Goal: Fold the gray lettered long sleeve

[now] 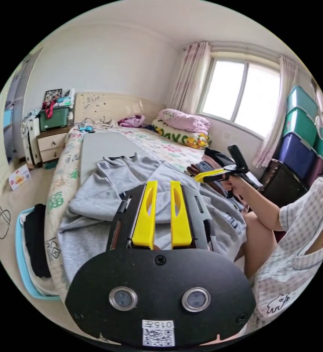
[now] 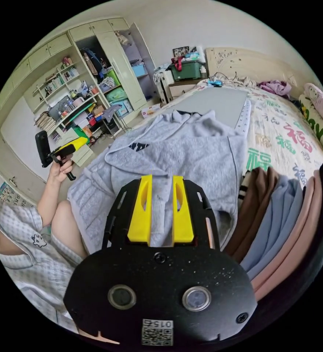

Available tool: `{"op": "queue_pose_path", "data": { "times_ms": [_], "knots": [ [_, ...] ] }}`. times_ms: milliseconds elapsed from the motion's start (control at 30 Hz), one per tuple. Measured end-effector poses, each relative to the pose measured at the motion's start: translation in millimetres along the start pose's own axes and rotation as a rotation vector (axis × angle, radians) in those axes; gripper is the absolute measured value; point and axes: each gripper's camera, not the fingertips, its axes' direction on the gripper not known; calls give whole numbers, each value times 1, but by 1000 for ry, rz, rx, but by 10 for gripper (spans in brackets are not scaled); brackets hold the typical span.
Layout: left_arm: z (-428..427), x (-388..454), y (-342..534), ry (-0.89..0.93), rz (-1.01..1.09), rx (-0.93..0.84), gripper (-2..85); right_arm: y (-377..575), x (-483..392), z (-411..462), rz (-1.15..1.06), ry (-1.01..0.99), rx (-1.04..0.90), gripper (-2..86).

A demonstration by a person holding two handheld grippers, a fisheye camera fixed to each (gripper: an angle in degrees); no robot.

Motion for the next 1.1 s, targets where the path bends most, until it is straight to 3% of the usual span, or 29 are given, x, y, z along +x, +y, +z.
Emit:
{"op": "queue_pose_path", "data": {
  "times_ms": [67,133,333,533,800,967,1100],
  "knots": [
    [20,9,4,61,35,-54,86,-10,4,3,-24,-112,-198,113],
    [41,19,8,116,71,-112,108,-12,6,0,-22,-92,-266,114],
    [77,44,18,252,105,-139,134,-14,23,-42,-45,-207,-264,48],
    [72,79,32,91,246,-130,152,-11,50,-103,34,-541,74,40],
    [55,93,51,-299,287,-42,109,5,42,-107,54,-738,134,41],
    [20,59,53,-292,159,48,57,24,23,-116,-22,-639,237,41],
    [-59,-17,64,-362,-172,269,48,48,-11,-125,-118,-359,356,40]
  ]
}}
